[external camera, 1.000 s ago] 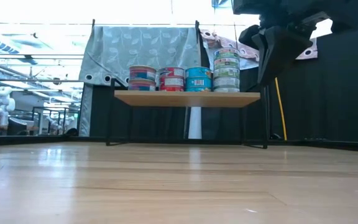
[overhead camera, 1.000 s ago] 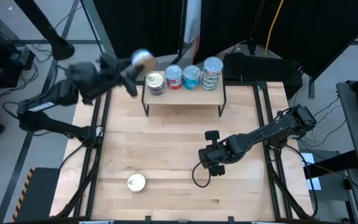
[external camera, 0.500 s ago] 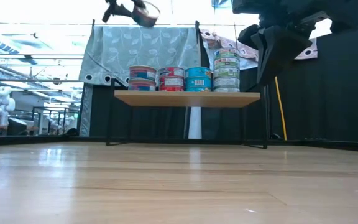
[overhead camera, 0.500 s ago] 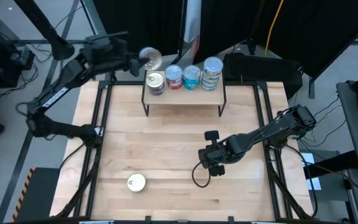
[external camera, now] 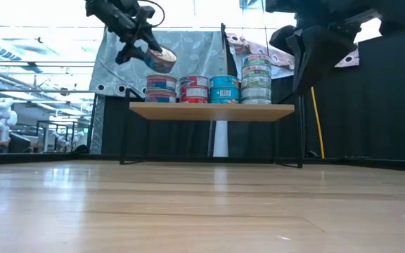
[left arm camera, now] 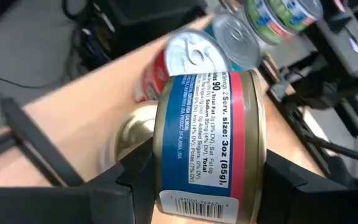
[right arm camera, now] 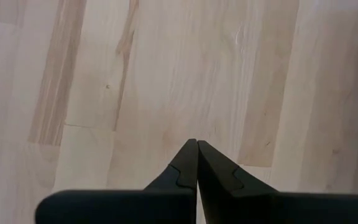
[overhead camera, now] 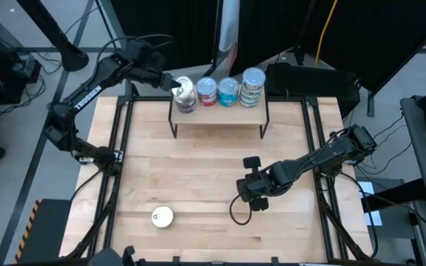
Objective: Stack canned seafood by type on shelf
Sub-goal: Stack the blue pink tuna can on top of the other blue tuna cans on the shelf
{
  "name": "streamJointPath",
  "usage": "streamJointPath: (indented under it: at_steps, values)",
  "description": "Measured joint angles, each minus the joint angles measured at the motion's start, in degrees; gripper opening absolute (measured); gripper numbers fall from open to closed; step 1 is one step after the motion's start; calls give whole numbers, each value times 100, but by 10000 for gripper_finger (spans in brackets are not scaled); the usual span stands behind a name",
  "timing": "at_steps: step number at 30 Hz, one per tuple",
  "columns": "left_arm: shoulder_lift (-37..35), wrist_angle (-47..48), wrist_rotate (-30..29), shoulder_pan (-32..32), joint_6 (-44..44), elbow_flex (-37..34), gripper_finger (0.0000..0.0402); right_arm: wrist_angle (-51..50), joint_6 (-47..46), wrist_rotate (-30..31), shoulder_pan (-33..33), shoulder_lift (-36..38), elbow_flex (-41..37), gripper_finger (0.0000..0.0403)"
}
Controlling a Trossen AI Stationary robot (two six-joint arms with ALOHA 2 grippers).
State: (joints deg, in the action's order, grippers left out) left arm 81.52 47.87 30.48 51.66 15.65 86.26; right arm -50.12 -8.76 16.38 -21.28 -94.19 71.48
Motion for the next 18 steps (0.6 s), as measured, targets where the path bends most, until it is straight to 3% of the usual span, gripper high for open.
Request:
streamJointPath:
  at_steps: [4, 11, 18]
  values:
    - [43, 44, 275, 44, -145, 0, 189, 94, 67, 2, 4, 0, 0, 0]
    - [126, 67, 261, 46, -258, 0, 213, 140, 90, 2, 0, 0, 0, 0]
    - [168, 64, 105, 22, -254, 0, 206, 145, 93, 2, 0, 0, 0, 0]
